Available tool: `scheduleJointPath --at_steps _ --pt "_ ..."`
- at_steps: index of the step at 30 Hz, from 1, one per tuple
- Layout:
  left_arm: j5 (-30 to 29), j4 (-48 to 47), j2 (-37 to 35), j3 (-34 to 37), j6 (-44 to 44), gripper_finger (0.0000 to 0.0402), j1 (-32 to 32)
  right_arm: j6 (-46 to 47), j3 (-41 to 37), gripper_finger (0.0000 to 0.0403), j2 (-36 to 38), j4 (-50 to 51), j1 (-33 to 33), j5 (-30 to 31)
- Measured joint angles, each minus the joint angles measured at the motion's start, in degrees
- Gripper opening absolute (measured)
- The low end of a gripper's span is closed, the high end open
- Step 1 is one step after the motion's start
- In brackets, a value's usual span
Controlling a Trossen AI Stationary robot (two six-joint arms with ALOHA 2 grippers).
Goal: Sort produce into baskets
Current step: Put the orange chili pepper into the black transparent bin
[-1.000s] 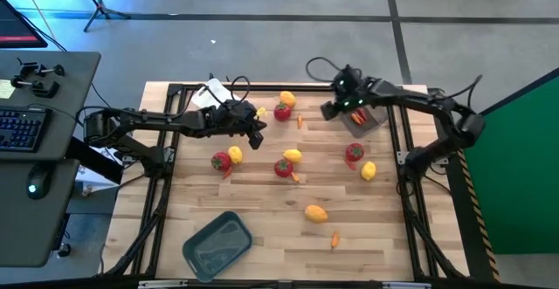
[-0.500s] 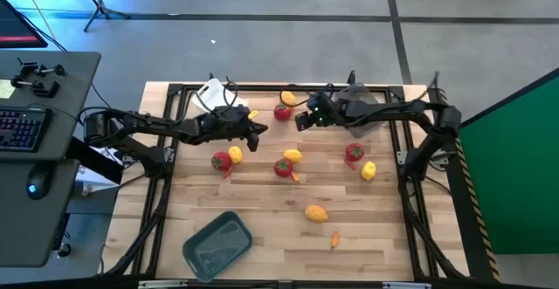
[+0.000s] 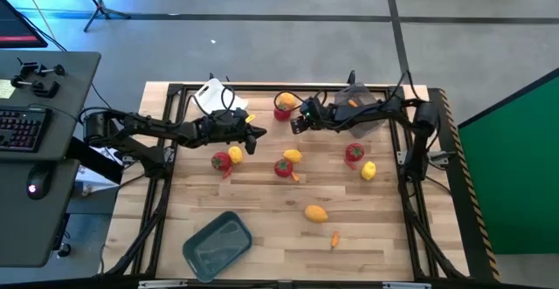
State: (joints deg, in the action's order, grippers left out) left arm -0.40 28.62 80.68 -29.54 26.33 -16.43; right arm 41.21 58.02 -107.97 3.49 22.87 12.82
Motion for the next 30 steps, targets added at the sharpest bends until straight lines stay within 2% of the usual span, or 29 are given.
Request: scheduleJointPath --at_steps 4,7,11,17,24,30 --pt "0.0 0.0 0.0 0.0 0.0 0.0000 0.0 0.3 0.0 0.0197 -1.5 -0.6 0.0 -0.1" --pt "0.0 -0.3 0.0 0.0 0.0 0.0000 0.0 0.1 0.1 0.0172 -1.8 -0.5 0.0 -0.1" --pt "0.0 -0.3 0.0 0.0 0.0 0.0000 0.0 -0.8 0.1 0.0112 -1.4 0.1 0.1 -0.7" --pt "0.0 -0.4 0.0 0.0 0.0 0.0000 0.0 -1.9 0.0 0.0014 2.2 3.8 0.4 -6.1" --pt "0.0 -0.4 0.0 0.0 0.0 0.0000 0.0 -7.1 0.0 0.0016 12.7 12.7 2.8 -7.7" --pt "0.0 -0.4 0.0 0.0 -0.4 0.0000 0.0 -13.9 0.0 0.0003 23.9 25.0 6.9 -4.3"
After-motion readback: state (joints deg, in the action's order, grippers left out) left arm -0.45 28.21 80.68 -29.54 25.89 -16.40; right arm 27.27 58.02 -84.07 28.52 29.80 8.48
